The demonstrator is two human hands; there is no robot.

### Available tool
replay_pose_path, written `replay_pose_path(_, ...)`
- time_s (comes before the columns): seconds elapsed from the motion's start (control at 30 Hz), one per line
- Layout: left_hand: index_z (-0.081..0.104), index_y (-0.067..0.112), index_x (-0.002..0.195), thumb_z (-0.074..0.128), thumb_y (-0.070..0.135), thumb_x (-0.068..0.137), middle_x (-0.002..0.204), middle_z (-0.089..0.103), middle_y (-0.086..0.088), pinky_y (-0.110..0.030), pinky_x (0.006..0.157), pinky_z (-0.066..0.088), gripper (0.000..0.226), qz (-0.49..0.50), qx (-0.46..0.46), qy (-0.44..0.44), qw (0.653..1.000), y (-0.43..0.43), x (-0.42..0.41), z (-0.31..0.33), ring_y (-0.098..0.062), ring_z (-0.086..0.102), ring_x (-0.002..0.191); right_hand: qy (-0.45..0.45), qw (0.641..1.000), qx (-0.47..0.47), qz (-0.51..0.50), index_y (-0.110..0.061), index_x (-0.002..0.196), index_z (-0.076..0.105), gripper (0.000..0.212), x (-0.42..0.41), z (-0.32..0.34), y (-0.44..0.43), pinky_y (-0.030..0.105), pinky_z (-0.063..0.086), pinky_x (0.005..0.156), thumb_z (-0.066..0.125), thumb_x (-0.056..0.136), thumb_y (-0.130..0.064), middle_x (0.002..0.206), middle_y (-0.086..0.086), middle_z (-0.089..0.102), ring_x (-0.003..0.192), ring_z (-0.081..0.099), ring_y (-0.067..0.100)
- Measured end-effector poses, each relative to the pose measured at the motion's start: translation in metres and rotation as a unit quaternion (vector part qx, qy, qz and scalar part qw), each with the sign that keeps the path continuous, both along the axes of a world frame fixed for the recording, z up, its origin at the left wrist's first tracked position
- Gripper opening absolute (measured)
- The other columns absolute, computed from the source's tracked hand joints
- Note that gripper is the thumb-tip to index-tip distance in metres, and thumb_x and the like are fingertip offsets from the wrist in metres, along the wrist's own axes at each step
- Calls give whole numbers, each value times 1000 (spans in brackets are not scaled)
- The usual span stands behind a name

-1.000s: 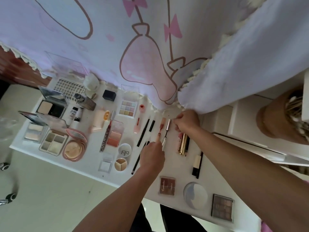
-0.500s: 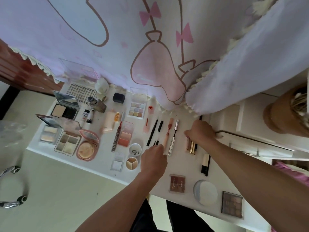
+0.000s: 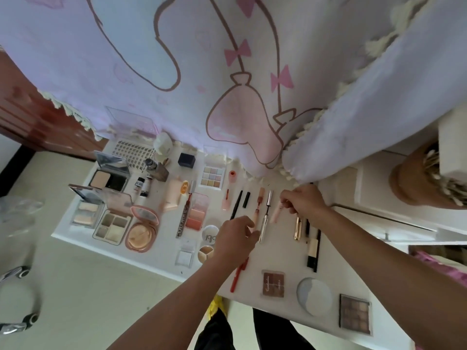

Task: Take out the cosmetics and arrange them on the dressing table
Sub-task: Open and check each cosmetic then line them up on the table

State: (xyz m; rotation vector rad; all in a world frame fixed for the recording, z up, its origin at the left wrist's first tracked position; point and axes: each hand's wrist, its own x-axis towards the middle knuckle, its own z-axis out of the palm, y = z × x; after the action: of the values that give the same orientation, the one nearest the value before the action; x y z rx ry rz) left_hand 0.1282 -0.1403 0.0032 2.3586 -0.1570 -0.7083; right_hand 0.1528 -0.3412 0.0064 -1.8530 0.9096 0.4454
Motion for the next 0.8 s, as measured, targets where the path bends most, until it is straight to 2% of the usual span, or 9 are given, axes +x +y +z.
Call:
replay_pose_path(0.07,67,14,104,64,27,90,88,71,0,-23,70,55,20,34,-50,18,998,0,10,14,-14,64,72,-10,997,73,-19,3,81,72,16,-4,23,4,19,35,41,67,78,-12,66,9,70,46,55,12)
replay_pose_path(0.17,64,8,111,55,18,96,87,68,-7,-42,68,59,20,101,-184,116,971,3,23,36,-23,66,71,-28,989,138,-32,3,88,72,17,-13,54,9,20,34,41,67,80,-12,68,9,70,49,56,13)
replay_pose_path(0.3,64,3,108,52,14,98,88,68,-14,-37,65,55,19,125,-304,214,920,9,35,68,-22,64,72,-48,979,189,-64,1,90,72,14,-23,82,15,21,35,45,63,84,-9,70,11,70,50,55,13)
replay_pose_path(0.43,68,2,103,58,11,95,82,68,-13,-30,62,51,16,81,-335,209,915,17,41,87,-20,62,67,-76,974,209,-49,0,92,72,15,-29,108,26,21,38,47,65,87,-12,75,11,71,54,57,13)
replay_pose_path(0.57,69,1,98,56,10,95,73,65,-9,-26,58,45,16,60,-348,197,914,24,49,99,-15,54,59,-120,978,168,-27,1,93,71,24,-33,129,36,21,40,48,65,93,-22,70,6,71,52,57,10)
replay_pose_path(0.7,67,-1,95,54,11,97,65,59,-6,-23,53,40,17,41,-350,195,915,30,54,111,-12,49,54,-178,975,133,-12,3,93,70,17,-41,145,47,18,42,45,62,95,-12,69,8,69,52,57,9)
replay_pose_path(0.8,67,-1,93,53,12,97,63,57,-5,-22,50,38,19,29,-349,189,917,33,53,116,-12,46,52,-212,970,115,5,2,97,70,11,-48,152,52,19,46,50,62,94,-6,73,12,70,58,61,12)
